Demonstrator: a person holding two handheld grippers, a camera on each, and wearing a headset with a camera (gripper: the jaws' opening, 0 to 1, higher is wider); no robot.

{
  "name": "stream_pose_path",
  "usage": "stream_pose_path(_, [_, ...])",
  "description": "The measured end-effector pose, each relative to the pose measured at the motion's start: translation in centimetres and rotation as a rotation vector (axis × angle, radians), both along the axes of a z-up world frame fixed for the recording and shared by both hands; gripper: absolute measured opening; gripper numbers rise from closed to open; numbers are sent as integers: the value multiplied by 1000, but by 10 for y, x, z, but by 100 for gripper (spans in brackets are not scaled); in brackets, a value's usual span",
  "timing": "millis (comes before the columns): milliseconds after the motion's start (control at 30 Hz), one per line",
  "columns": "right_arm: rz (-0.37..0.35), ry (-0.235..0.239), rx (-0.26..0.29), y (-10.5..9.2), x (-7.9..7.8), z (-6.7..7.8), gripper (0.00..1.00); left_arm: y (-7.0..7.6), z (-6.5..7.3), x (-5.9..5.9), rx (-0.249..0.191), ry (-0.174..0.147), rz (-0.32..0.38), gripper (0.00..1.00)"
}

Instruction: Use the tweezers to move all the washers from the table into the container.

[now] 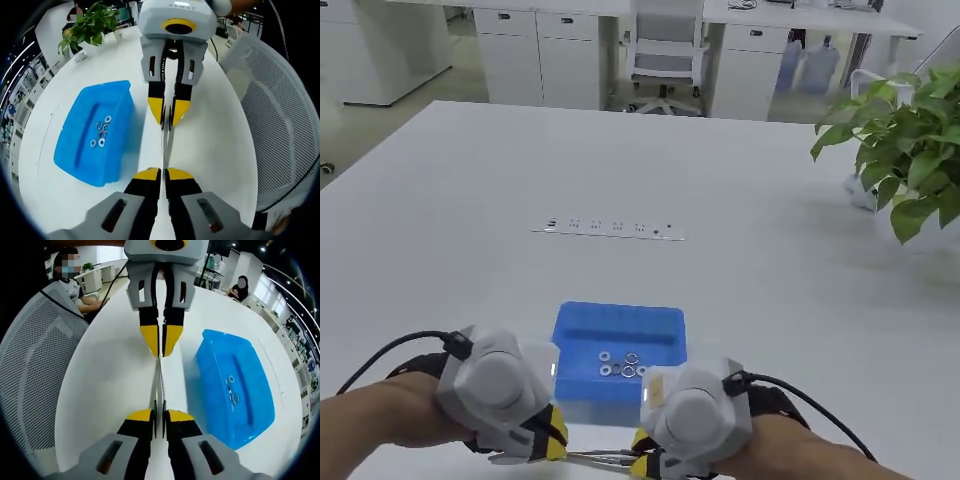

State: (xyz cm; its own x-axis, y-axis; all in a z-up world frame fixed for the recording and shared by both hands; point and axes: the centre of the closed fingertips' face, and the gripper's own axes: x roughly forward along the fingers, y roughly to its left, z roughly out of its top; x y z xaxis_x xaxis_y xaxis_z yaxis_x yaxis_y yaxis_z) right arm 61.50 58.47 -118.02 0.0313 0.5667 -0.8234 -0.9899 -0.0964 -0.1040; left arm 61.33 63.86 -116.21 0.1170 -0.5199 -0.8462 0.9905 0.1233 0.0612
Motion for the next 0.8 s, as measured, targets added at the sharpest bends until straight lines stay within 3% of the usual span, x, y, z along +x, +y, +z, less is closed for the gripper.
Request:
stream_pose_path(200, [3, -6, 0, 0, 0, 0, 14, 3, 3, 0, -14, -4, 24, 9])
stream_pose_path(367, [-5, -27, 23, 0, 3, 9, 17, 6, 7, 0, -33, -3, 48, 11])
stream_pose_path(600, [-50, -45, 59, -8, 8, 25, 26, 7, 19, 2, -100, -8, 111, 17])
stream_pose_path(800, [-149, -38, 103, -21, 17, 39, 33, 11, 31, 1, -168, 3, 174, 22])
